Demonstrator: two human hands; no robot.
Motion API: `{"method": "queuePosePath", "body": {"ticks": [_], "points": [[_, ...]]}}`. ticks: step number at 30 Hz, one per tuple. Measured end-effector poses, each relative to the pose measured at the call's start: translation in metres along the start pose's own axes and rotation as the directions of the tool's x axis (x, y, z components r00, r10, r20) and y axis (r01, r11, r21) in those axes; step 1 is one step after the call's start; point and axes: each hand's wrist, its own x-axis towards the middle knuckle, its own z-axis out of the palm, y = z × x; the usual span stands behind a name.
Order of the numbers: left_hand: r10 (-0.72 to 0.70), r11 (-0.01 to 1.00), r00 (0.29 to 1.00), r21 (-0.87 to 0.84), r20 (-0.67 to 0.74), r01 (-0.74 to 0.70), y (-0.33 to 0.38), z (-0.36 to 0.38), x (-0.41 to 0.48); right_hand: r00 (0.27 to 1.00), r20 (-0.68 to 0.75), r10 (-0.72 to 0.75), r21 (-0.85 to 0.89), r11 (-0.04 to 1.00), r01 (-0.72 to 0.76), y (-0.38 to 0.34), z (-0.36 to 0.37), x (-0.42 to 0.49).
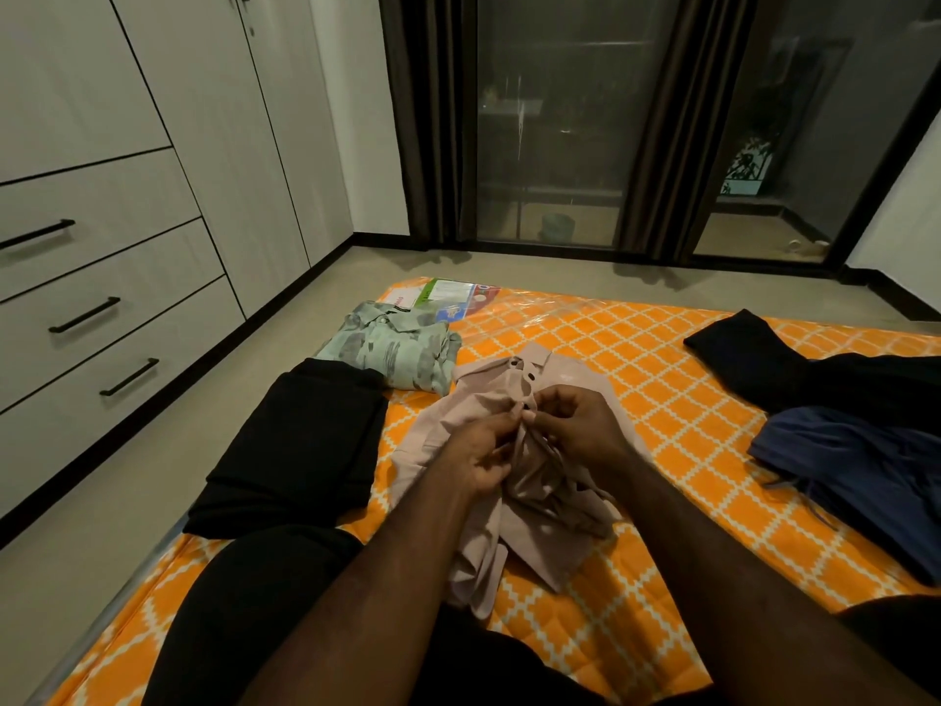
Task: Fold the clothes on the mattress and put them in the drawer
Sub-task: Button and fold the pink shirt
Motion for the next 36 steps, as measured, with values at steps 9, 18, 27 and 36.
{"method": "queuePosePath", "body": {"ticks": [9,18,27,36], "points": [[0.223,0.973,0.974,0.044,0.049,-0.225,-0.005,0.012,-0.001,0.998,-0.016,0.065,0.133,0.989,-0.062,-0.004,0.000,-0.001],[0.395,0.887,0.893,0.343,-0.217,-0.309,-0.006,0.014,0.011,0.975,-0.190,-0.112,-0.388,0.921,0.030,0.000,0.029,0.004],[0.260,0.961,0.960,0.064,0.104,-0.267,0.004,0.012,0.002,0.955,-0.027,0.294,0.434,0.864,-0.254,-0.019,0.015,0.000],[0.064,0.991,0.985,0.104,0.161,-0.081,0.016,0.003,-0.008,0.938,0.136,0.318,0.531,0.776,-0.340,-0.016,0.003,-0.001]]}}
